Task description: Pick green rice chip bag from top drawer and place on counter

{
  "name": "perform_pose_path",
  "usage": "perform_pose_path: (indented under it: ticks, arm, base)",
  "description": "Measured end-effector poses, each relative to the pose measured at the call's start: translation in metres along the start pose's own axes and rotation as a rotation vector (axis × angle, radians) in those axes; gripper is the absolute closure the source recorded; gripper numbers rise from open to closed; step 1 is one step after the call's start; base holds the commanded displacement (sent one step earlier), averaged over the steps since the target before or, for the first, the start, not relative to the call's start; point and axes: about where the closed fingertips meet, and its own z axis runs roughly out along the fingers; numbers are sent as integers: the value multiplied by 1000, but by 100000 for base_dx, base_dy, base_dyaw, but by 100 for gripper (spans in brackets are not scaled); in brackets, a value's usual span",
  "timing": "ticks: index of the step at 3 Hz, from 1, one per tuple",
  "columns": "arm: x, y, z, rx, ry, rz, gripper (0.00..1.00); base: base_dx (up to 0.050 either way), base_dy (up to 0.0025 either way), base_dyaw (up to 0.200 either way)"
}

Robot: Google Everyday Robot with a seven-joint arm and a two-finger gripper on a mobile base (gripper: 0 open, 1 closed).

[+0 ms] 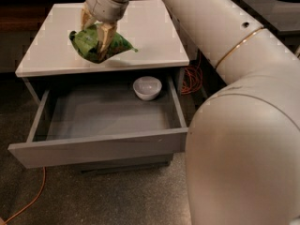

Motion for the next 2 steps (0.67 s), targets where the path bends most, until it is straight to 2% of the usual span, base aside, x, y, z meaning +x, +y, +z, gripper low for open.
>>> perform_pose_path:
  ticks: [2]
  arm:
    - [0, 0, 0, 0, 0, 0, 100]
  base:
    - [4954, -2, 54]
